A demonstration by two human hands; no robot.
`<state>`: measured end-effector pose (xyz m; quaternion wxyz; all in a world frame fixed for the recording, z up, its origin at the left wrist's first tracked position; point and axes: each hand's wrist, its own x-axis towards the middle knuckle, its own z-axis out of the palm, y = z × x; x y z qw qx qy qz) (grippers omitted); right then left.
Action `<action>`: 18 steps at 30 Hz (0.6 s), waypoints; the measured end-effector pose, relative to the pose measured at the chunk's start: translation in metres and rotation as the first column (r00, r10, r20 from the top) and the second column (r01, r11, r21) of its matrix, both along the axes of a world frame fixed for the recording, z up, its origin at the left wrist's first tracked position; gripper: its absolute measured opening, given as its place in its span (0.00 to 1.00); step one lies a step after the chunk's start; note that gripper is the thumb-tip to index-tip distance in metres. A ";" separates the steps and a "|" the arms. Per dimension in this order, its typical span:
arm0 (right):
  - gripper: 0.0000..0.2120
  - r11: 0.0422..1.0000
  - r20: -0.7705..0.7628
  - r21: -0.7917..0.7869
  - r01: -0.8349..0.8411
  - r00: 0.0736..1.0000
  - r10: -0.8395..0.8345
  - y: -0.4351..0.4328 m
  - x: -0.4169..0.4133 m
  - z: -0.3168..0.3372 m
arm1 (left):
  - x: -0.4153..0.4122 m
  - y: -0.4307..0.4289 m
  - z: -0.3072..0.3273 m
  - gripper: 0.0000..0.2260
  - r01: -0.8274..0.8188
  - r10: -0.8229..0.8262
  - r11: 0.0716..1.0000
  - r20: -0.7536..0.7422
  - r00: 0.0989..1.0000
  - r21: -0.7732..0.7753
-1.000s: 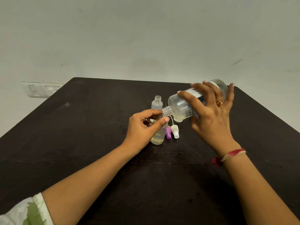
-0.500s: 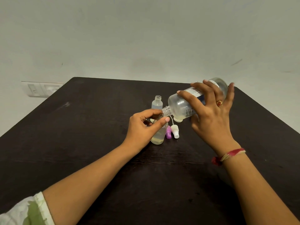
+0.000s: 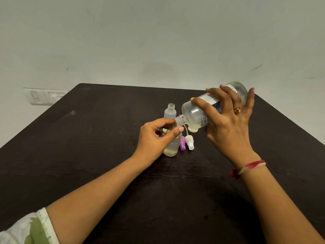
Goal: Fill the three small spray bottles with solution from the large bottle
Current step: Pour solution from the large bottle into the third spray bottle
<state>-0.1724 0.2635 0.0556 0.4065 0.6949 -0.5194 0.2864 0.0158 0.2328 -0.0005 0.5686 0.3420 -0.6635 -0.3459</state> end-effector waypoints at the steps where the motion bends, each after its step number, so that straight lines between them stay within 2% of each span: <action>1: 0.24 1.000 -0.007 -0.007 0.003 1.000 -0.003 0.000 0.000 0.000 | 0.000 0.000 0.000 0.11 0.000 0.000 1.000 0.000 1.000 0.002; 7: 0.22 0.996 -0.085 -0.081 0.024 0.996 -0.031 -0.002 0.000 0.003 | 0.000 0.002 0.002 0.09 0.009 -0.009 1.000 -0.009 1.000 0.016; 18: 0.23 0.993 -0.143 -0.112 0.028 0.989 -0.044 -0.001 0.003 0.007 | -0.001 0.003 0.004 0.07 0.032 -0.032 0.999 -0.009 0.999 0.009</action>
